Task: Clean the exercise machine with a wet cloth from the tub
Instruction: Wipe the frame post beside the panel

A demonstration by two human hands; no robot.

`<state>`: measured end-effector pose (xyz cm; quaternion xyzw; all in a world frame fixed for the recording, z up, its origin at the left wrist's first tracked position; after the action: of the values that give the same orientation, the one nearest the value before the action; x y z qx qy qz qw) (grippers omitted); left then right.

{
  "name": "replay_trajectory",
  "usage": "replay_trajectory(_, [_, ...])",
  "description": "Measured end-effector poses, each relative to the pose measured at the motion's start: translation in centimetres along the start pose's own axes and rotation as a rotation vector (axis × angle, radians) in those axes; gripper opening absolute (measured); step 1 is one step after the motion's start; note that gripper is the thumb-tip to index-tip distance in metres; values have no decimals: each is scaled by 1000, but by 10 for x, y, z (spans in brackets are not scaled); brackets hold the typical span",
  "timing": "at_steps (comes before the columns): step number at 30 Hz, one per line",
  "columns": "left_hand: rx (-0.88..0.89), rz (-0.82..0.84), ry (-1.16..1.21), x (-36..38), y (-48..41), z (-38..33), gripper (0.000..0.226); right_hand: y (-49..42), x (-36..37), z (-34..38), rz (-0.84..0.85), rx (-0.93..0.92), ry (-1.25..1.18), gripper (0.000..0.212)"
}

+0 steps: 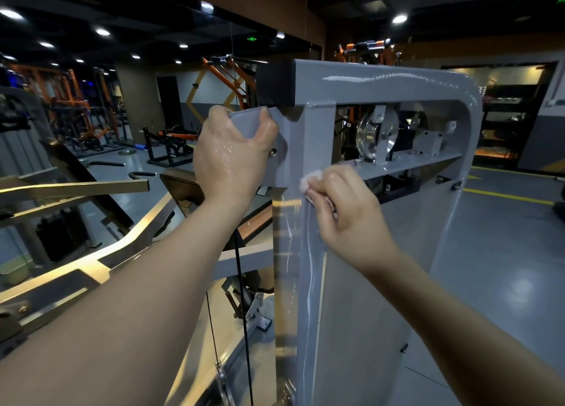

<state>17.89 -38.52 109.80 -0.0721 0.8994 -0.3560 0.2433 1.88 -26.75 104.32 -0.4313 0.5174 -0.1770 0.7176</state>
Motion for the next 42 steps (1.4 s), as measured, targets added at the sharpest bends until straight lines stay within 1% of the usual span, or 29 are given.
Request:
replay_trajectory(1, [-1,-2,-2,0,0,0,50,-5,-2,-4,20,26,-3,8])
replay_trajectory(2, [-2,-1,-6,0,0,0,50,-14,-9,-9,0,67,-9,8])
replay_trajectory(4, [-5,8,-8,1,0,0,51,-31,-29,-15,-121,154,-23,8])
replay_trajectory(6, [-8,6,-9,0,0,0,51,-35,-33,-11,-198,178,-13,9])
replay_trajectory(8, [-8,4,-15,0,0,0,50,-20,-17,-3,-147,120,7,11])
replay_trajectory(11, [-8,-8,-10,-1,0,-1,51,6,9,6,38,-26,20,12])
replay_trajectory(12, [-9,-8,-9,-1,0,-1,51,5,10,4,76,-34,28,12])
replay_trajectory(13, [-11,-6,-9,-1,0,-1,51,-2,6,0,73,-12,27,11])
replay_trajectory(14, [-14,-1,-8,-1,0,-1,50,-11,-3,-4,30,33,18,8])
replay_trajectory(16, [-18,12,-8,-1,0,-1,49,-26,-23,-10,-109,127,-11,5])
replay_trajectory(17, [-18,16,-9,-1,0,-1,49,-28,-26,-10,-163,146,-16,5])
replay_trajectory(19, [-17,17,-14,-2,0,-1,50,-23,-18,-7,-183,127,-1,7])
replay_trajectory(20, [-17,19,-19,-3,0,-2,51,-15,-9,-4,-151,100,10,8])
replay_trajectory(22, [-14,32,-34,-3,0,-4,54,6,11,-2,-33,73,7,8])
replay_trajectory(25, [-24,85,-24,-4,1,-7,56,30,22,-4,173,146,-25,7])
replay_trajectory(27, [-39,108,-15,-7,5,-9,57,38,14,-7,232,246,-134,9])
replay_trajectory(29, [-64,81,-18,-15,18,-13,56,48,-1,-13,182,400,-289,7])
replay_trajectory(31, [-36,5,33,-30,46,-18,46,65,-9,-19,134,584,-508,5])
replay_trajectory(32, [12,-18,70,-35,64,-21,38,74,-8,-19,137,649,-639,9])
replay_trajectory(33, [61,-4,106,-35,82,-22,30,83,-4,-18,156,690,-756,14])
replay_trajectory(34, [89,61,143,-30,98,-22,24,90,0,-17,173,713,-866,19])
replay_trajectory(35, [78,162,188,-22,113,-18,21,95,3,-16,171,721,-983,23])
replay_trajectory(38, [-92,543,340,15,149,-3,26,105,10,-15,131,734,-1304,28])
replay_trajectory(40, [-160,758,440,38,166,0,28,107,12,-14,124,724,-1425,30])
replay_trajectory(41, [-172,821,478,45,170,-1,26,107,13,-15,127,714,-1463,33])
replay_trajectory(42, [-174,847,487,50,171,-2,20,107,13,-14,128,705,-1480,35])
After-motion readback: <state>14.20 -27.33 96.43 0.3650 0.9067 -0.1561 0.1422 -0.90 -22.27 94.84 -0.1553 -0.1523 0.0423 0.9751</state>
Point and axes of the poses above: each hand's wrist, its own y-axis away from the middle knuckle, its own x-axis out of the palm, z = x × y, the point moved 9 cm from there along -y, towards the middle knuckle, and after that the axes turned 14 degrees about z, right-handed, at the moved point
